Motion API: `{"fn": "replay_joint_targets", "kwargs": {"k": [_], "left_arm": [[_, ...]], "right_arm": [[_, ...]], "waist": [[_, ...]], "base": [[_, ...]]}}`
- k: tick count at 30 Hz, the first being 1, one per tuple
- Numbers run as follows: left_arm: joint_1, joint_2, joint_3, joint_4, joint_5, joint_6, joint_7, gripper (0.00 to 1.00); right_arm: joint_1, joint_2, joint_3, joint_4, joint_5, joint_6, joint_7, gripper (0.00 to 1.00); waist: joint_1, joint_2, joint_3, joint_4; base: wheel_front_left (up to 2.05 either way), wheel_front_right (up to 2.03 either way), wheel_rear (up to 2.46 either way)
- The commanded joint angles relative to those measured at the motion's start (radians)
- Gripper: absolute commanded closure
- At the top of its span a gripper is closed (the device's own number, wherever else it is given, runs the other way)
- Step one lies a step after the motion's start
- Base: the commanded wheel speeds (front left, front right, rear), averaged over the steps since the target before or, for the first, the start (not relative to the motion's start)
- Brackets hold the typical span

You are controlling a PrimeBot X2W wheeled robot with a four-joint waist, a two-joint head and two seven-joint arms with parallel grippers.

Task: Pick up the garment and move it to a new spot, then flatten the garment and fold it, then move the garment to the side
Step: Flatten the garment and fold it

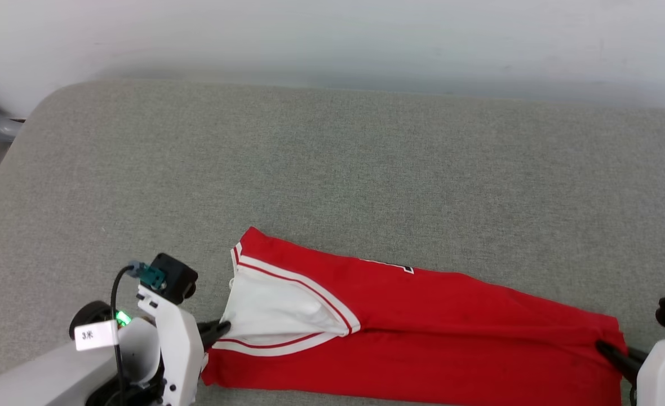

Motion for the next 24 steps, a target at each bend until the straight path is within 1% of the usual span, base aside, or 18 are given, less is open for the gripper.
{"fn": "replay_joint_targets", "kwargs": {"k": [1,5,8,13,14,15,16,20,22,24], "left_arm": [[0.022,-0.007,0.001,0.006,-0.005,0.006,-0.007,1.00],[0.063,-0.026,0.000,0.044,-0.016,0.004,-0.010,1.00],[0.092,-0.053,-0.001,0.077,-0.035,-0.010,-0.013,1.00],[0.118,-0.094,0.002,0.153,-0.044,-0.019,-0.038,1.00],[0.122,-0.100,0.006,0.168,-0.047,-0.016,-0.050,1.00],[0.124,-0.107,0.011,0.179,-0.044,-0.013,-0.069,0.71],[0.127,-0.114,0.018,0.192,-0.042,-0.006,-0.090,0.00],[0.138,-0.125,0.038,0.206,-0.029,0.006,-0.163,0.00],[0.143,-0.124,0.050,0.196,-0.014,0.022,-0.210,0.00],[0.153,-0.119,0.068,0.182,-0.006,0.049,-0.264,0.00]], "right_arm": [[0.023,0.007,-0.004,0.000,0.005,-0.001,-0.003,1.00],[0.055,0.023,0.004,0.015,0.003,-0.001,-0.002,1.00],[0.069,0.038,0.013,0.040,-0.006,-0.001,-0.008,1.00],[0.058,0.060,0.026,0.093,-0.017,-0.001,-0.034,1.00],[0.054,0.064,0.026,0.100,-0.018,-0.001,-0.046,0.78],[0.050,0.067,0.025,0.103,-0.021,-0.001,-0.058,0.15],[0.048,0.068,0.020,0.102,-0.021,-0.001,-0.072,0.00],[0.062,0.067,0.002,0.071,-0.016,-0.001,-0.116,0.00],[0.077,0.061,-0.015,0.044,-0.015,-0.001,-0.129,0.00],[0.090,0.057,-0.037,0.010,-0.012,-0.001,-0.134,0.00]], "waist": [[0.0001,0.0000,0.004,0.002],[0.0001,0.0000,0.018,0.002],[0.0001,0.0000,0.027,0.001],[0.0001,0.0000,0.033,-0.002],[0.0001,0.0000,0.032,-0.002],[0.0001,0.0000,0.028,-0.002],[0.0001,0.0000,0.023,-0.002],[0.0001,0.0000,-0.009,0.000],[0.0001,0.0000,-0.026,0.002],[0.0001,0.0000,-0.040,0.002]], "base": [[0.00,0.00,0.00],[0.00,0.00,0.00],[0.00,0.00,0.00],[0.00,0.00,0.00],[0.00,0.00,0.00],[0.00,0.00,0.00],[0.00,0.00,0.00],[0.00,0.00,0.00],[0.00,0.00,0.00],[0.00,0.00,0.00]]}}
